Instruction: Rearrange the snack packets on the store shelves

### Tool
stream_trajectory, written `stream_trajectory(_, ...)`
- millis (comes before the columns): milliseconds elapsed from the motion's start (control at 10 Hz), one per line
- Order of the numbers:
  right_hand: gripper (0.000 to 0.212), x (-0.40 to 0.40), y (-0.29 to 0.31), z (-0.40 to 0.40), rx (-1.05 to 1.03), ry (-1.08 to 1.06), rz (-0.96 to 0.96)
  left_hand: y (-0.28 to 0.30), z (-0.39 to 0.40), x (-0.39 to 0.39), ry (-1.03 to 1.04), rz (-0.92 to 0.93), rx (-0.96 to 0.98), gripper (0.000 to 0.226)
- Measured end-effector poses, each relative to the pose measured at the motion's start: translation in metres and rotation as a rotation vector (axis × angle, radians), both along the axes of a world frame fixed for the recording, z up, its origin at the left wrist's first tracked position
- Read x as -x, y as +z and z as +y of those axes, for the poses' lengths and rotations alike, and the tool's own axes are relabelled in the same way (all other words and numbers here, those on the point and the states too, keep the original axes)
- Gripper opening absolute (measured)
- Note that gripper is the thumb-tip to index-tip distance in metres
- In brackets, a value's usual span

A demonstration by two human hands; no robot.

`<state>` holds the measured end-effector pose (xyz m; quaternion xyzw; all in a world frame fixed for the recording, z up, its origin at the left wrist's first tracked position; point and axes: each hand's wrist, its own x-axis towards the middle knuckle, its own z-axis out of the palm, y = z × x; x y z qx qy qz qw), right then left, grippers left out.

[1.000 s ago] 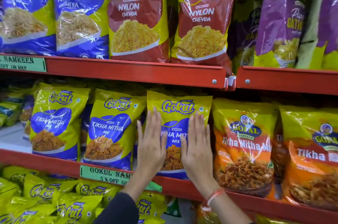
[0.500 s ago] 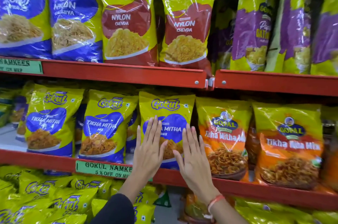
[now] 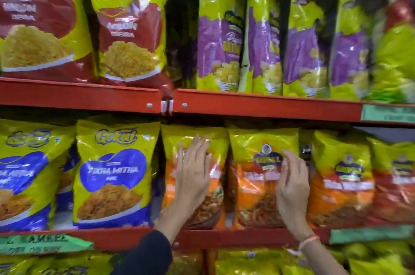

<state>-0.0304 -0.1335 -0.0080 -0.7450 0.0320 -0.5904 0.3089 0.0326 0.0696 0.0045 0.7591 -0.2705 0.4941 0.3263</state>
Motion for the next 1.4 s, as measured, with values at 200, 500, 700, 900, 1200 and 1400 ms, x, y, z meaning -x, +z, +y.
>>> stream_trajectory(200, 0.031, -0.025, 0.035, -0.085, -0.218, -0.025, 0.047, 0.028, -0.080, -0.031, 0.098, 0.096, 0.211, 0.035)
stream_trajectory(500, 0.037, -0.069, 0.051, -0.095, -0.451, 0.270, -0.021, 0.030, -0.095, -0.048, 0.048, 0.087, 0.350, 0.027)
stream_trajectory(700, 0.029, -0.073, 0.048, -0.094, -0.486, 0.271, -0.082, 0.034, -0.106, -0.040, 0.109, 0.067, 0.428, 0.026)
stream_trajectory(900, 0.058, -0.046, 0.002, -0.069, 0.264, -0.002, -0.041, -0.014, -0.134, -0.008, 0.194, -0.044, 0.087, 0.057)
stream_trajectory(1200, 0.062, -0.044, -0.032, -0.076, 0.550, -0.092, 0.194, -0.034, -0.136, -0.006, 0.251, 0.074, -0.225, 0.062)
stream_trajectory(1400, 0.057, -0.011, -0.008, -0.046, 0.655, -0.003, -0.013, -0.019, -0.091, 0.033, 0.237, -0.050, -0.239, 0.064)
